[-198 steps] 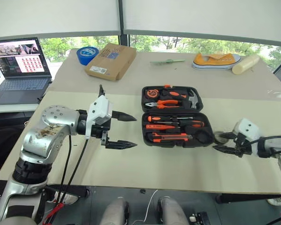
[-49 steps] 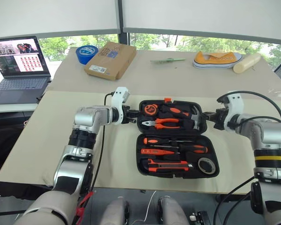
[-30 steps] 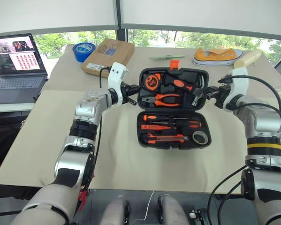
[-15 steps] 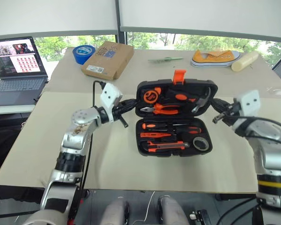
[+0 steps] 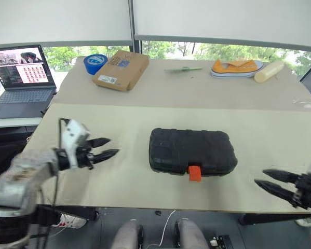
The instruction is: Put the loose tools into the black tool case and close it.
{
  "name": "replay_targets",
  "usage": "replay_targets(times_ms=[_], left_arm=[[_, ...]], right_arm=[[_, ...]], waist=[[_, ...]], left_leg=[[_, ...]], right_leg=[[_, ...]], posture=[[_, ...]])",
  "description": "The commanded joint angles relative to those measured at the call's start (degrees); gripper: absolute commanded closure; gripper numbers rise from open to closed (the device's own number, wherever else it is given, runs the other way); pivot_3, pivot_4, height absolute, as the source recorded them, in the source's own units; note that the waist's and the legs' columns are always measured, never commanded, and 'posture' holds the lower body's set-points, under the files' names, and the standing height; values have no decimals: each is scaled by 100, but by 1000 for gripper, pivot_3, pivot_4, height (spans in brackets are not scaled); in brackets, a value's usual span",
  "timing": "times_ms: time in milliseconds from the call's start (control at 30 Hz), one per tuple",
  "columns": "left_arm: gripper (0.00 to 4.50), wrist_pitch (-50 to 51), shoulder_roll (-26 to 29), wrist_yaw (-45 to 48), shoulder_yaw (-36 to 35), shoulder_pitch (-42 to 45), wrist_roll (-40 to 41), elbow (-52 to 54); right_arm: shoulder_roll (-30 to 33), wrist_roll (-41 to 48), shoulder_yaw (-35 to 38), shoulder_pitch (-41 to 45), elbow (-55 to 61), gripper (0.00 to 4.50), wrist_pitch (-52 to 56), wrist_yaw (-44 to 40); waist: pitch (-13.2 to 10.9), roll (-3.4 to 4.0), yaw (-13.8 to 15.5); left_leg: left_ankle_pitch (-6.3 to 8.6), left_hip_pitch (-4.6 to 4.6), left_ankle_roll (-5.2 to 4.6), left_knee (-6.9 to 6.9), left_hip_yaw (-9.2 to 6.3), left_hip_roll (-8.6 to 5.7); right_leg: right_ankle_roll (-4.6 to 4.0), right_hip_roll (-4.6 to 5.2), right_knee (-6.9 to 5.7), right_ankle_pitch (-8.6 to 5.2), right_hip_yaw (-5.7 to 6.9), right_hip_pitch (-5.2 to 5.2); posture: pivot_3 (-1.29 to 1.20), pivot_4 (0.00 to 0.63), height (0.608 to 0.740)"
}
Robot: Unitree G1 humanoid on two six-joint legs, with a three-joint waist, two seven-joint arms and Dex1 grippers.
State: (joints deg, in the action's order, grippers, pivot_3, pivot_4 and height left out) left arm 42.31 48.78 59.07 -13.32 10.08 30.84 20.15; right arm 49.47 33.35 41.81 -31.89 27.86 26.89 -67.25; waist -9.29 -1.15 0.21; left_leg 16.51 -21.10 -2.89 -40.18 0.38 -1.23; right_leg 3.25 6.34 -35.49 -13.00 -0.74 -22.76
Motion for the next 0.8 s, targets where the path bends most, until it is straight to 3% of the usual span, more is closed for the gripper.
replay_targets(times_ms=[33, 167, 300, 333, 533, 800], left_arm=[[1806, -1192, -61, 352, 1116, 1204, -972, -1440], [2847, -2269, -611, 511, 1911, 2398, -1694, -2862], [4273, -3374, -1571, 471, 2588, 3566, -2362, -4518], [4395, -3608, -1739, 506, 2673, 3736, -2469, -4825], [4395, -4686, -2510, 639, 3251, 4399, -3183, -6193], [4395, -4591, -2438, 1737, 3257, 4255, -2969, -5443]], right_arm=[[197, -411, -750, 98, 55, 3348, -503, -270], [275, -813, -1519, 651, -97, 4500, -791, -110], [360, -1535, -2564, 1210, -326, 4500, -1347, -67], [354, -1614, -2719, 1329, -376, 4500, -1398, -38], [126, -2174, -3543, 2465, -984, 4500, -1481, 477], [-123, -2592, -3649, 4034, -2392, 4500, -1435, 1293]], waist=[[-1, -1, 55], [-2, -13, 59], [-4, -18, 50], [-3, -18, 49], [-7, -25, 10], [-11, -27, -7]], left_leg=[[-1, 6, 1, 2, 0, -1], [-7, -8, 9, -4, -4, -10], [-7, -40, 8, -7, -4, -34], [-7, -61, 8, -8, -5, -37], [-4, -143, 1, -51, -2, -46], [-2, -156, -4, -71, -2, -41]], right_leg=[[-8, -1, 1, -10, 2, 9], [-30, -8, 4, 34, -2, -4], [-29, -6, -24, 39, -3, -45], [-29, -7, -27, 39, 1, -56], [-23, 1, -35, 42, -7, -133], [-11, 8, -41, 50, -11, -143]], posture=[[0, 150, 735], [0, 150, 735], [0, 150, 735], [0, 150, 735], [0, 150, 735], [0, 150, 735]])
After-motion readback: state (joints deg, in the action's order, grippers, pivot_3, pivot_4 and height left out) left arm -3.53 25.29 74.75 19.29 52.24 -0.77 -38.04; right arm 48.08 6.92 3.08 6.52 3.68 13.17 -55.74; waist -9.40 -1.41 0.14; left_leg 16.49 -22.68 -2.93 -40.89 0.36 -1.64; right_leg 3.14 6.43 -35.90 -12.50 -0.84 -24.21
